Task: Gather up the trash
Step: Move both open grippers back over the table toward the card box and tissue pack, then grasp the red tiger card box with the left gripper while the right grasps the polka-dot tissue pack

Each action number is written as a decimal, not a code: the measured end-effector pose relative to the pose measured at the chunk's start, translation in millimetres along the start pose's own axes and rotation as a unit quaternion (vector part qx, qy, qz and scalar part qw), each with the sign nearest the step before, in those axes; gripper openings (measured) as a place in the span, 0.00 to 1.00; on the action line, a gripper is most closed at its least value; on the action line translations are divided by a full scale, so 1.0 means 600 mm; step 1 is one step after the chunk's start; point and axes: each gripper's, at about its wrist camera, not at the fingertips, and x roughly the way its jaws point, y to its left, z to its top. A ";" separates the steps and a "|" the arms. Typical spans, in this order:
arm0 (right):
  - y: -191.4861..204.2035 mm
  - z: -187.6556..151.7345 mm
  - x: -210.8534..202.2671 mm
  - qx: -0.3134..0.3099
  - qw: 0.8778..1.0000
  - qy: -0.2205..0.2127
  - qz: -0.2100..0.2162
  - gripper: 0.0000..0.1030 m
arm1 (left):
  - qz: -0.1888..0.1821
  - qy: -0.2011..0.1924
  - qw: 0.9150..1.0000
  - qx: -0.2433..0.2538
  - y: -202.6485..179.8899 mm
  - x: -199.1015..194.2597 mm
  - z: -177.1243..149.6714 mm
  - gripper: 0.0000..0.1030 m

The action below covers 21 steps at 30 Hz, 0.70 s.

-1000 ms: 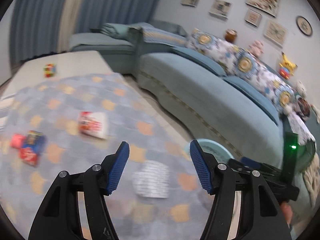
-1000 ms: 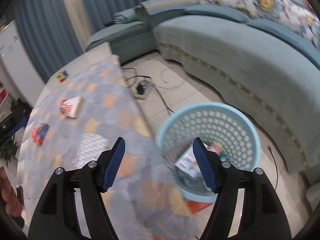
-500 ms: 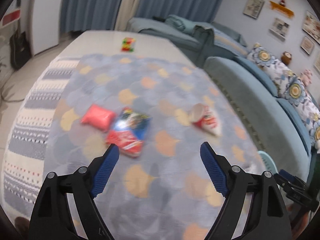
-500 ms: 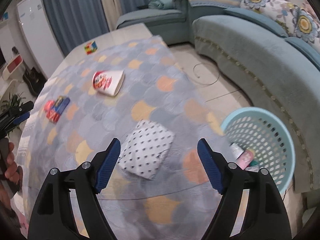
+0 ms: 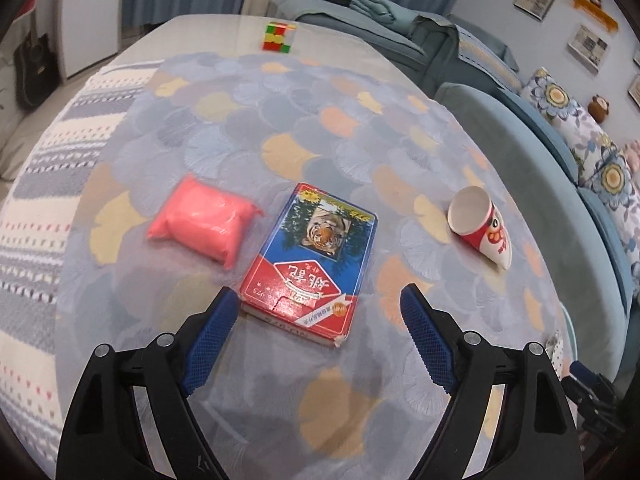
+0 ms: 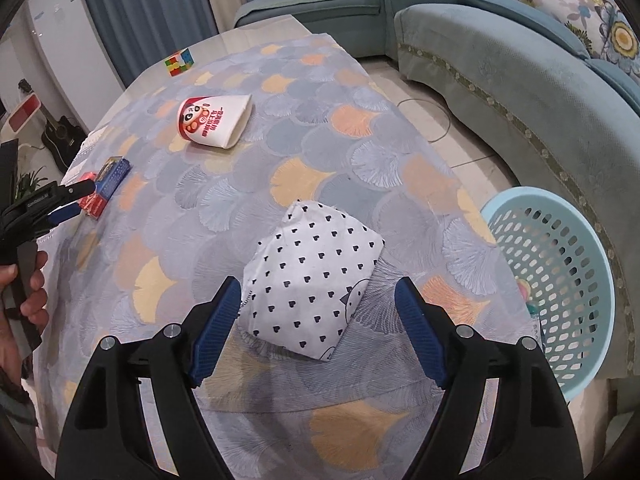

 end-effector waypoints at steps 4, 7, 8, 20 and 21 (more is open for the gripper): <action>-0.002 -0.001 0.004 0.003 1.000 0.002 0.001 0.73 | -0.036 0.011 0.999 0.024 -0.025 0.002 -0.006 0.78; 0.000 -0.001 0.006 0.004 1.000 0.003 0.005 0.73 | -0.039 0.017 0.998 0.048 -0.048 0.006 -0.011 0.78; 0.002 -0.002 0.006 0.003 1.000 0.003 0.006 0.73 | -0.041 0.020 0.998 0.051 -0.053 0.008 -0.011 0.78; 0.005 0.006 0.023 0.027 0.999 0.024 0.027 0.78 | 0.075 0.051 0.993 0.074 -0.085 0.076 0.024 0.79; 0.005 0.006 0.030 0.030 0.999 0.030 0.022 0.78 | 0.087 0.051 0.992 0.082 -0.089 0.077 0.023 0.74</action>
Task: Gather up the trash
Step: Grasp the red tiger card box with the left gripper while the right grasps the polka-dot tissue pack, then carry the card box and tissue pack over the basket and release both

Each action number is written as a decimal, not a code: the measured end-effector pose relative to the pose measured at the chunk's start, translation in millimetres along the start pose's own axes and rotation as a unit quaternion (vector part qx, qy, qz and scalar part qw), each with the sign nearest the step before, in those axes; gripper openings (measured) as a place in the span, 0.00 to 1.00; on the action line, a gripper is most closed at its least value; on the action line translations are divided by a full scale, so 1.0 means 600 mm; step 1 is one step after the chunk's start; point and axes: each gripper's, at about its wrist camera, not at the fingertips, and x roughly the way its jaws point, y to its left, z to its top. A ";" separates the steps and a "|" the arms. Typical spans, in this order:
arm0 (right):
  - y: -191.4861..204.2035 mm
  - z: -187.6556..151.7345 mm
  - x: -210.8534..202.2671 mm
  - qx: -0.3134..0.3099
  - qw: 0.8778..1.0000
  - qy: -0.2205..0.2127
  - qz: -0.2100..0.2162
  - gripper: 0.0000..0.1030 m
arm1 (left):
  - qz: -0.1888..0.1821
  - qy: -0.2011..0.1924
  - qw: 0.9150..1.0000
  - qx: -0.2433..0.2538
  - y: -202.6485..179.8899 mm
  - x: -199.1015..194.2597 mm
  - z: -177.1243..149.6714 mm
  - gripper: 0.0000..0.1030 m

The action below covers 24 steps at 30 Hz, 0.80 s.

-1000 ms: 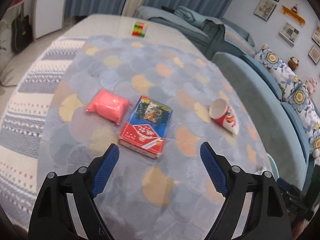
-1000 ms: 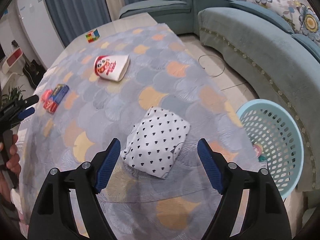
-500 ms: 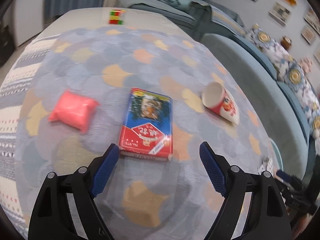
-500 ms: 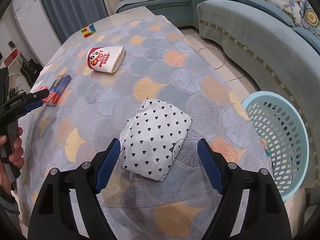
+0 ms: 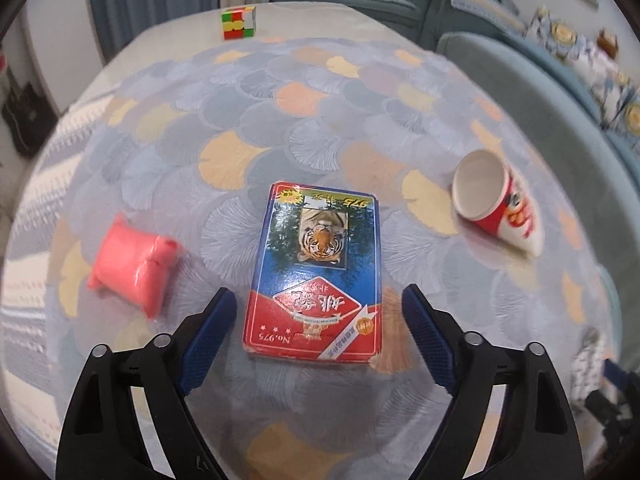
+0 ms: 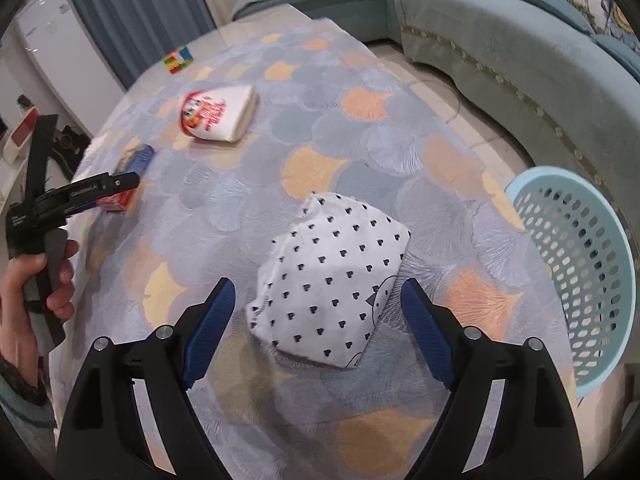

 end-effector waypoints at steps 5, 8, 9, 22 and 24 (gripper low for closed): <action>0.011 0.002 0.006 -0.009 1.000 -0.003 -0.009 0.78 | 0.024 -0.010 1.000 0.011 -0.004 -0.006 0.001 0.57; 0.013 0.002 0.006 -0.010 1.000 -0.004 -0.015 0.69 | 0.022 -0.028 0.999 0.004 -0.006 -0.021 -0.007 0.56; 0.014 0.002 0.006 -0.010 1.000 -0.006 -0.019 0.63 | 0.014 -0.034 0.999 0.001 -0.007 -0.028 -0.012 0.56; -0.004 -0.001 -0.057 -0.002 0.998 -0.060 -0.034 0.23 | -0.041 -0.124 0.991 0.034 -0.124 -0.158 -0.049 0.56; -0.021 0.005 -0.085 0.007 0.996 -0.079 -0.039 0.23 | -0.055 -0.140 0.988 0.041 -0.152 -0.184 -0.050 0.56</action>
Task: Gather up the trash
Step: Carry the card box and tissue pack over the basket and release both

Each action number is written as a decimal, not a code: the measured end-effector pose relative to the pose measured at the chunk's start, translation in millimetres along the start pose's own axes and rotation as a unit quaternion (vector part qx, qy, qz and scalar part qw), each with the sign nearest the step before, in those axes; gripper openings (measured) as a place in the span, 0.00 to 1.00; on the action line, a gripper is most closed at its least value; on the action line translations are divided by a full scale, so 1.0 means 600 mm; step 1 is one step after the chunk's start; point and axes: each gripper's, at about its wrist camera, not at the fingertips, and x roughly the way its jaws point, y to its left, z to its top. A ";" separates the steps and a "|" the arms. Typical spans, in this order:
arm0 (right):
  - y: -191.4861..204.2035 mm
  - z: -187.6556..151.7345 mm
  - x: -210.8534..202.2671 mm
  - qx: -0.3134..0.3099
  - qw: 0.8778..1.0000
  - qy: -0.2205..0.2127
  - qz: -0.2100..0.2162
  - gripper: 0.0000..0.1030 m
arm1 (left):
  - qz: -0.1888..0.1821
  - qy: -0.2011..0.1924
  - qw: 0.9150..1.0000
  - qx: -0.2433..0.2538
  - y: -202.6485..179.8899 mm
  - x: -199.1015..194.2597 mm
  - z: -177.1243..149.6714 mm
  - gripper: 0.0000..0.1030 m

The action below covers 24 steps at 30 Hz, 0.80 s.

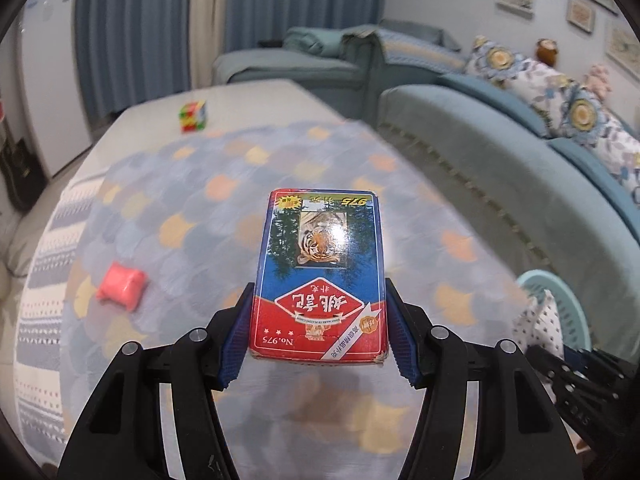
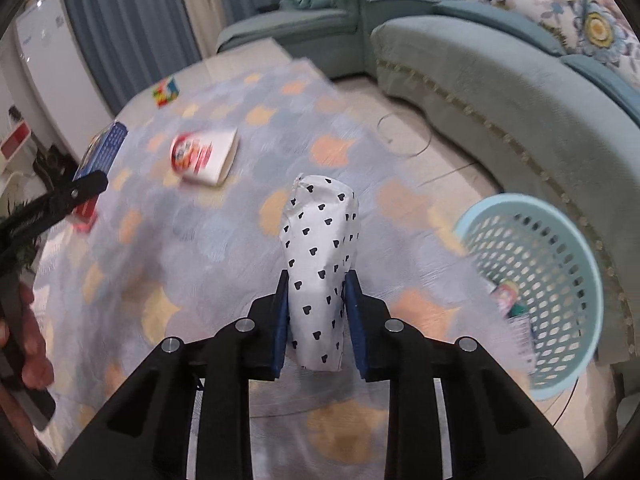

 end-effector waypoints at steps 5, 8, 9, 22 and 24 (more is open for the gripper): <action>-0.065 0.020 -0.053 0.033 0.999 -0.029 -0.023 0.23 | -0.042 -0.033 0.998 0.016 -0.085 -0.044 0.022 0.56; -0.111 0.023 -0.079 0.053 0.997 -0.041 -0.039 0.23 | -0.067 -0.038 0.996 0.037 -0.147 -0.053 0.027 0.56; -0.127 0.024 -0.087 0.058 0.996 -0.045 -0.046 0.23 | -0.075 -0.037 0.996 0.044 -0.168 -0.054 0.028 0.56; -0.323 -0.010 -0.105 0.120 0.985 -0.019 -0.122 0.23 | -0.157 0.009 0.978 0.134 -0.411 -0.008 -0.026 0.56; -0.349 -0.024 -0.093 0.132 0.983 -0.004 -0.125 0.23 | -0.177 0.033 0.974 0.136 -0.434 0.010 -0.038 0.56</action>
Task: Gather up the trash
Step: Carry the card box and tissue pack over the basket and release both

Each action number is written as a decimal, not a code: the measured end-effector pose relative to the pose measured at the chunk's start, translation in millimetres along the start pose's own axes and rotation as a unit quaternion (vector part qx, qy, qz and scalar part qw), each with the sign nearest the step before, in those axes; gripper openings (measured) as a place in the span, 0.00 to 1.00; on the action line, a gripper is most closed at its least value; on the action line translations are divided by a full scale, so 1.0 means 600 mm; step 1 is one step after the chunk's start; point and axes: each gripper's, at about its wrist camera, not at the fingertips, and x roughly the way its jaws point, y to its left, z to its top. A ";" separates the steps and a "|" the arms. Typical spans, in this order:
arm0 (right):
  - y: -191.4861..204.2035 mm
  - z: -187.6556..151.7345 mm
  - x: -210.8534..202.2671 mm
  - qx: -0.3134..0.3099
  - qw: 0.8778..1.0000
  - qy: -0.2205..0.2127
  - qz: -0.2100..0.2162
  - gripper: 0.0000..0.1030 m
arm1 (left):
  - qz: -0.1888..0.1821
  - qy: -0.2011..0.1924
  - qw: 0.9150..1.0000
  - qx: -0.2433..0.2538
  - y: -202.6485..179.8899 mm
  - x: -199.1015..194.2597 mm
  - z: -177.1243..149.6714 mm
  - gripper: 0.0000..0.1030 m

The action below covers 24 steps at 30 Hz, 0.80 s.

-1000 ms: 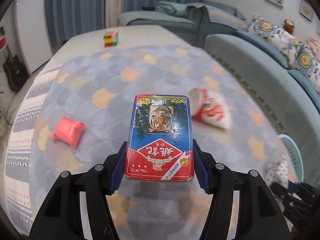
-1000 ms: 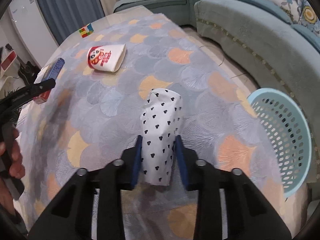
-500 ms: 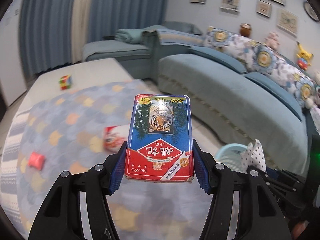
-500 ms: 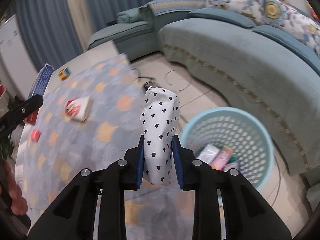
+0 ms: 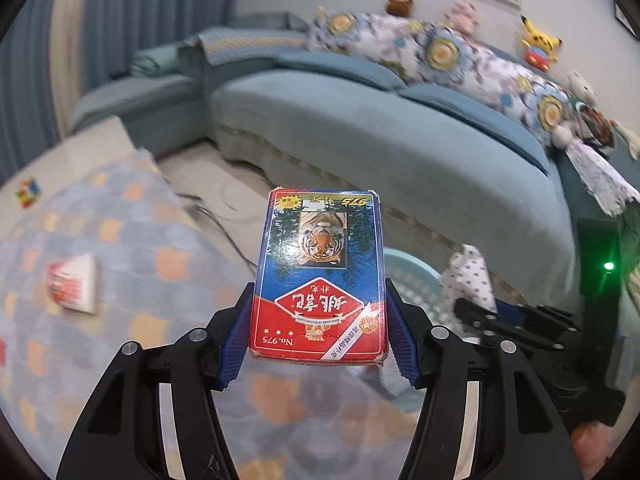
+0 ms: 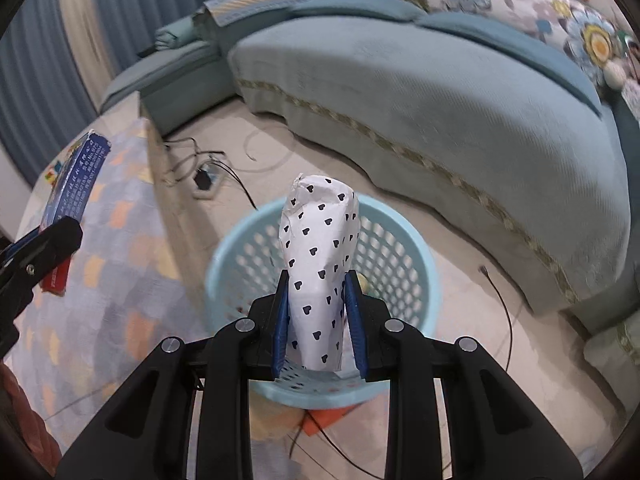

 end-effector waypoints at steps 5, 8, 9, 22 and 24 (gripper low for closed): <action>-0.031 -0.021 0.035 0.011 0.999 0.031 -0.009 0.23 | -0.034 0.046 0.998 -0.019 -0.016 0.062 -0.018 0.56; -0.043 -0.032 0.054 0.015 0.999 0.047 -0.013 0.23 | -0.036 0.061 0.997 -0.018 -0.026 0.086 -0.030 0.56; -0.045 -0.034 0.059 0.016 0.998 0.052 -0.013 0.23 | -0.036 0.065 0.997 -0.016 -0.028 0.091 -0.032 0.57; -0.048 -0.035 0.062 0.025 0.998 0.053 -0.005 0.46 | -0.050 0.065 0.996 -0.026 -0.009 0.077 -0.044 0.69; -0.046 -0.035 0.058 0.026 0.998 0.050 -0.004 0.46 | -0.052 0.060 0.996 -0.031 0.001 0.065 -0.045 0.69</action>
